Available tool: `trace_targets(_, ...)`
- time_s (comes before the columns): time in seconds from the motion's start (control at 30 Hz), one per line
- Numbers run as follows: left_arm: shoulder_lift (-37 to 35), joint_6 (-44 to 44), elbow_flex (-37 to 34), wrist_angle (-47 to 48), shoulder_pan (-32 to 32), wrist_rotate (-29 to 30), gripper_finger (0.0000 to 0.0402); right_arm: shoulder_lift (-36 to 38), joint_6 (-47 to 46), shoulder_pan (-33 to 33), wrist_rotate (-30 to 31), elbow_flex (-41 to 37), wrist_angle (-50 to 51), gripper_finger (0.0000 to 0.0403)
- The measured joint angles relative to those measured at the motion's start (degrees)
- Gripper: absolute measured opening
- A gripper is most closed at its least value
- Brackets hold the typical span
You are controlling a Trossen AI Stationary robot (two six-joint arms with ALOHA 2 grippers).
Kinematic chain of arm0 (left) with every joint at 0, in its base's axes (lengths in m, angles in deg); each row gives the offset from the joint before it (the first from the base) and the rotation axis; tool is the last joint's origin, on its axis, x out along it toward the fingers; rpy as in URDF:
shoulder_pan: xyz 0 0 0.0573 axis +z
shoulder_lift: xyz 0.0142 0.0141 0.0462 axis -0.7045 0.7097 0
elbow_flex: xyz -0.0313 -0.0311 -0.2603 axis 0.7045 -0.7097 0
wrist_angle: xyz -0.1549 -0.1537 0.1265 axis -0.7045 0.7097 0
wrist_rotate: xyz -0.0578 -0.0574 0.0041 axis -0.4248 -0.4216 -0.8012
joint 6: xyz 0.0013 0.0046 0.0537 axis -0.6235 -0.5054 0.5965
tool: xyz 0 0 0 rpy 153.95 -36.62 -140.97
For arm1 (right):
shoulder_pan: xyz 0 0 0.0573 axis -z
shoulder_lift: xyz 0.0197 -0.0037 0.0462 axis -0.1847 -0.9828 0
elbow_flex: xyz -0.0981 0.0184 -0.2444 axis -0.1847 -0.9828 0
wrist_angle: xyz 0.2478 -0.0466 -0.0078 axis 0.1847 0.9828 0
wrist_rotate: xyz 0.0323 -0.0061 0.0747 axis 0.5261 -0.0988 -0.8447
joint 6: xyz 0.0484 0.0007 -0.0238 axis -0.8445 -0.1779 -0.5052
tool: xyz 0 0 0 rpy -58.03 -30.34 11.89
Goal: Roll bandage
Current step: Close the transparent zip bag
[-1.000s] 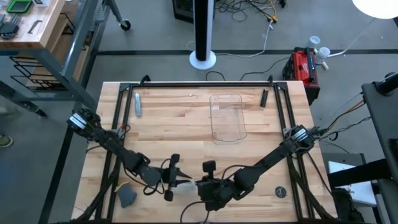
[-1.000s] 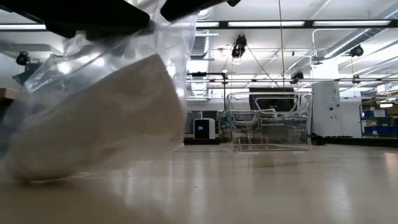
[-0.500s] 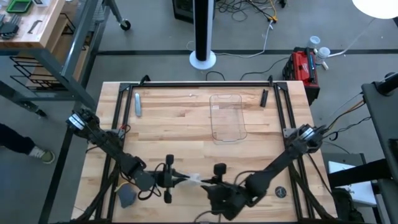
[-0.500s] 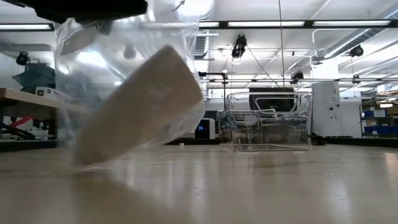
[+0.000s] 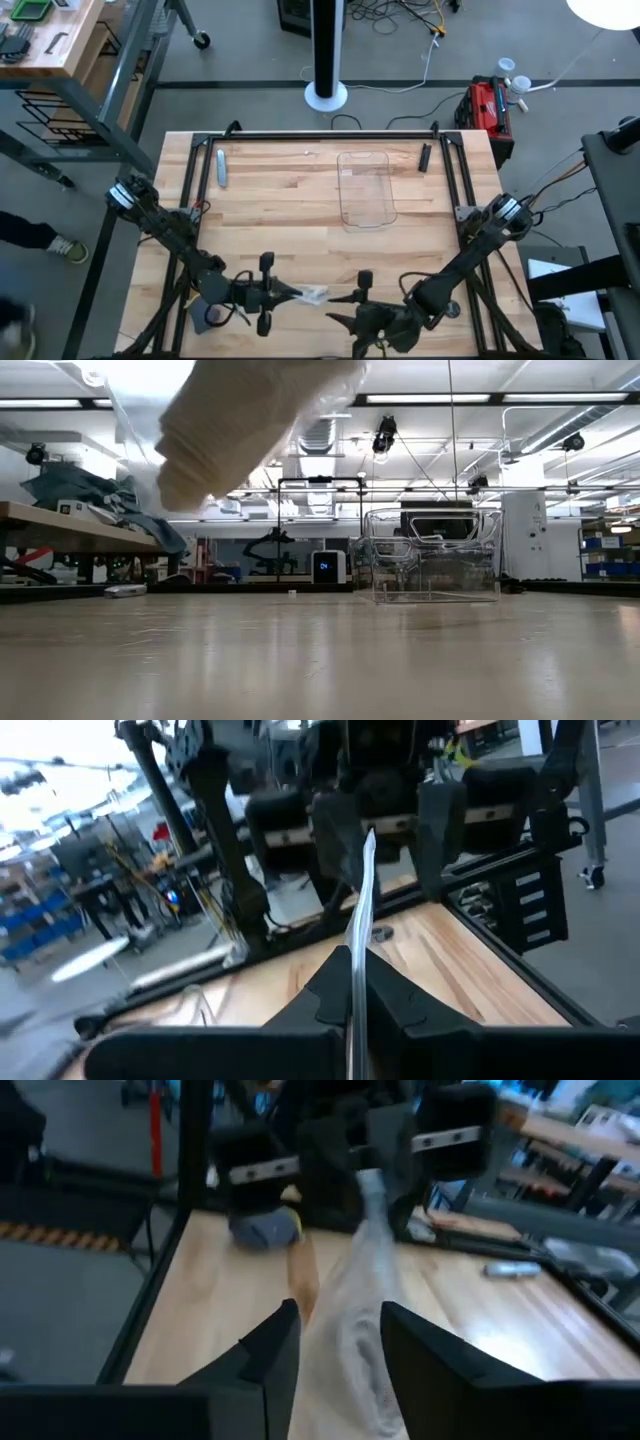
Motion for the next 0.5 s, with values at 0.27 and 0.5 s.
trace_targets(0.27,0.00,2.49,0.00,-0.15,-0.89,-0.18,0.0000,0.00,4.74,2.11,-3.65,-4.44,-13.20,0.0169)
trace_targets(0.5,0.00,2.80,0.00,-1.04,-0.89,-0.27,0.0000,-1.16,3.97,4.18,-7.68,-3.66,-15.55,0.0176)
